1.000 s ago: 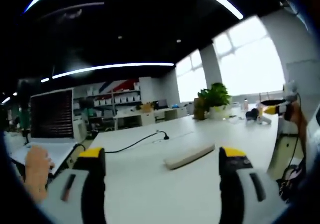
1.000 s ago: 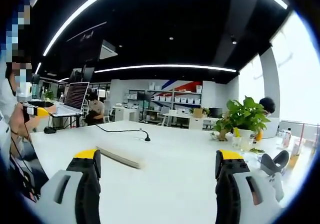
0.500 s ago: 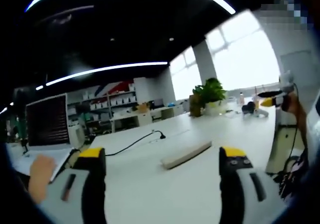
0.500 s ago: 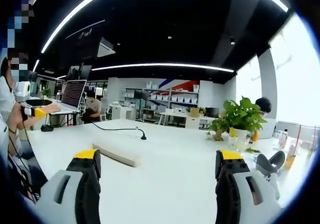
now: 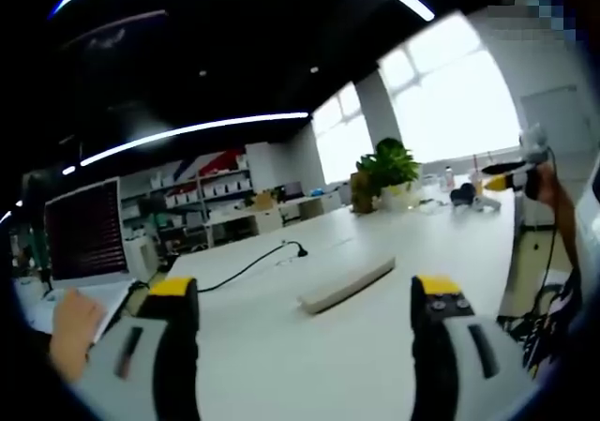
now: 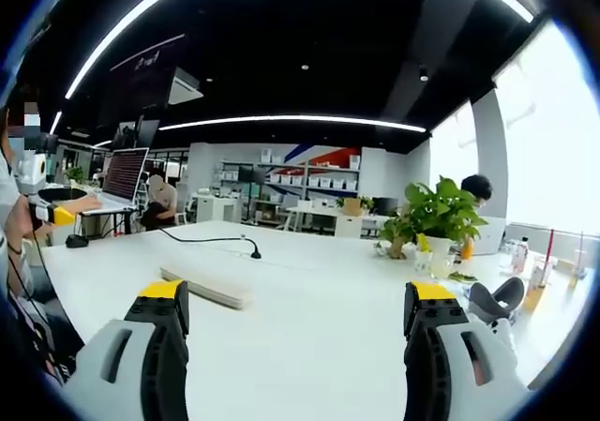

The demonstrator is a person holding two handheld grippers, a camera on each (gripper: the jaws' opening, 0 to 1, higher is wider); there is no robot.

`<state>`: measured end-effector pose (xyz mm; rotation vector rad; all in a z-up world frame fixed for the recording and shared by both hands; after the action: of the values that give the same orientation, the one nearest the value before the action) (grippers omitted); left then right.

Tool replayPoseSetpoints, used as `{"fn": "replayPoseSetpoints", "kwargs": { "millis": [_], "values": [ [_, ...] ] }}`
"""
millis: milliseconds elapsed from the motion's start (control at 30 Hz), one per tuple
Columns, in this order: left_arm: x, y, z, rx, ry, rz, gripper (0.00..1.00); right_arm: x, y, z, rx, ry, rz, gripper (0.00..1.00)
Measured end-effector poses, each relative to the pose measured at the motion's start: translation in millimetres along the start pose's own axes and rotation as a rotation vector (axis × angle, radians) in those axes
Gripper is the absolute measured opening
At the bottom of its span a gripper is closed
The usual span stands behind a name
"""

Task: Arrange the utensils inside the cutlery case until each visible utensil rests in its matching compartment.

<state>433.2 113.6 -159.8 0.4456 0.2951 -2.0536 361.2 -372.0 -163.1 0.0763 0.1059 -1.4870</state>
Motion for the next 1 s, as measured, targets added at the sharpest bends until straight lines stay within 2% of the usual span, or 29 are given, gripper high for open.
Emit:
{"fn": "replayPoseSetpoints", "kwargs": {
  "millis": [100, 333, 633, 1000],
  "values": [
    [1.9, 0.2, 3.4, 0.031, 0.028, -0.004, 0.97, 0.1, 1.8, -2.0, -0.017, -0.011, -0.002, 0.99],
    [3.4, -0.5, 8.6, 0.073, 0.031, -0.016, 0.99, 4.0, 5.9, -9.2, -0.055, 0.015, 0.010, 0.99],
    [1.7, 1.8, 4.3, 0.046, 0.035, -0.011, 0.99, 4.2, 8.8, -13.0, -0.078, 0.026, 0.025, 0.99],
    [2.0, 2.2, 3.4, 0.047, 0.021, -0.018, 0.99, 2.2, 8.4, -13.6, -0.085, 0.021, 0.037, 0.99]
  ]
}}
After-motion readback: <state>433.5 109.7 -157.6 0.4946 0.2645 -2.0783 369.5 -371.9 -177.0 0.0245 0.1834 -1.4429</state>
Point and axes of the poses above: the point that each gripper's makers call its tool centre point, and the gripper's own axes: y roughly forward along the fingers, x roughly to its right, z roughly out of its top, the point moved 10 cm from there along -y, roughly backward along the fingers, and after that the axes turned 13 degrees about y, right-handed, at the moved point
